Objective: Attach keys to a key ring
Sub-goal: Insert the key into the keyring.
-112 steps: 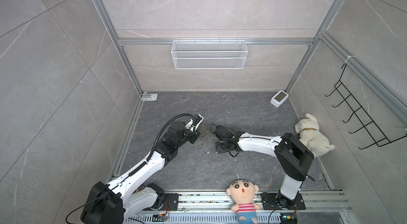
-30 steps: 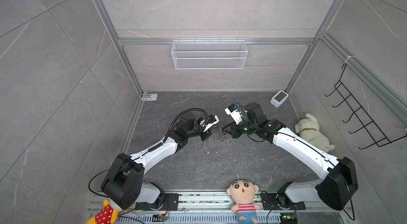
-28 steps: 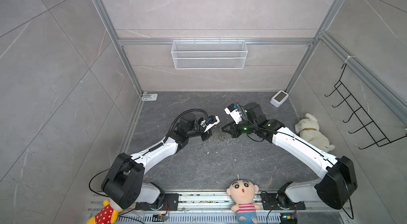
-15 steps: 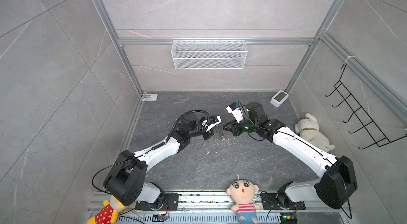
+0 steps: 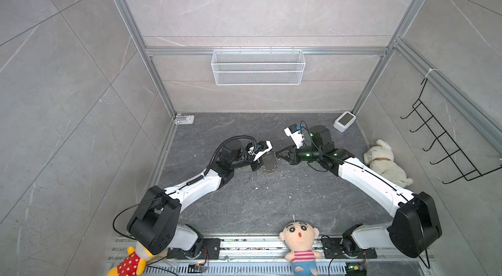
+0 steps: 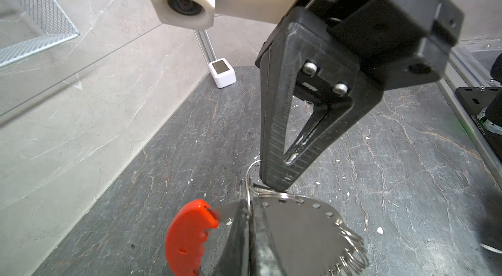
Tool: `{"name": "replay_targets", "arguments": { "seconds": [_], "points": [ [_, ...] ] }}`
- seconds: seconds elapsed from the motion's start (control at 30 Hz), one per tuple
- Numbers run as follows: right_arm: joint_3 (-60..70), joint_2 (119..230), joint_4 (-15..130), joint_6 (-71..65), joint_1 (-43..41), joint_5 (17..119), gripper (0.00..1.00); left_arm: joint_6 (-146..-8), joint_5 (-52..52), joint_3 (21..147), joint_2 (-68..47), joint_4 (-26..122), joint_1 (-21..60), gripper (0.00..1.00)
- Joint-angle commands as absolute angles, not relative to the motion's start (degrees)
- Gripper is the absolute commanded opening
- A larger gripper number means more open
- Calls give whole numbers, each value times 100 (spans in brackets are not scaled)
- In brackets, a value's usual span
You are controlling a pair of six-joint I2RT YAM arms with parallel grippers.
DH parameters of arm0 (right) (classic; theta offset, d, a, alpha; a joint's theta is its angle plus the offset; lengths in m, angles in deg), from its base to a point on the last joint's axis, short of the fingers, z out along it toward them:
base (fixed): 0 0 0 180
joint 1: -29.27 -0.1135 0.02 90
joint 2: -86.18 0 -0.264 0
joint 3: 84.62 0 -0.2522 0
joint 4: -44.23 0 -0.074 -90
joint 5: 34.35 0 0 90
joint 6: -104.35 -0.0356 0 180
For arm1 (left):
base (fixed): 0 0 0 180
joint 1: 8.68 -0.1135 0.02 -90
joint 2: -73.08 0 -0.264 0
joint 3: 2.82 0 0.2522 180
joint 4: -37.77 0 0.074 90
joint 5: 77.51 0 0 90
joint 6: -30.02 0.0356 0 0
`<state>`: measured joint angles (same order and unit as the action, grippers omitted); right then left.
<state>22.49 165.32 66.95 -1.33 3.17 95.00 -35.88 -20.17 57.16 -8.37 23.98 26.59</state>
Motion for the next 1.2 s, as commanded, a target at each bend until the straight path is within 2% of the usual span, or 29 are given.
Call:
{"name": "replay_targets", "arguments": {
  "seconds": [0.0,0.37,0.9,1.17],
  "points": [
    [2292,16278,6425,-188,346,9675,0,-3691,-2536,5827,-632,2069,2717,0],
    [2379,16307,6359,-421,383,9924,0,-4158,-2714,5765,-638,1263,2715,0],
    [2420,16955,4976,-2014,519,11042,0,-4804,-2758,5779,-462,-10,2716,0],
    [2313,16702,5313,-2151,511,10989,0,-5729,-2770,5831,-616,-1053,2709,0]
  ]
}}
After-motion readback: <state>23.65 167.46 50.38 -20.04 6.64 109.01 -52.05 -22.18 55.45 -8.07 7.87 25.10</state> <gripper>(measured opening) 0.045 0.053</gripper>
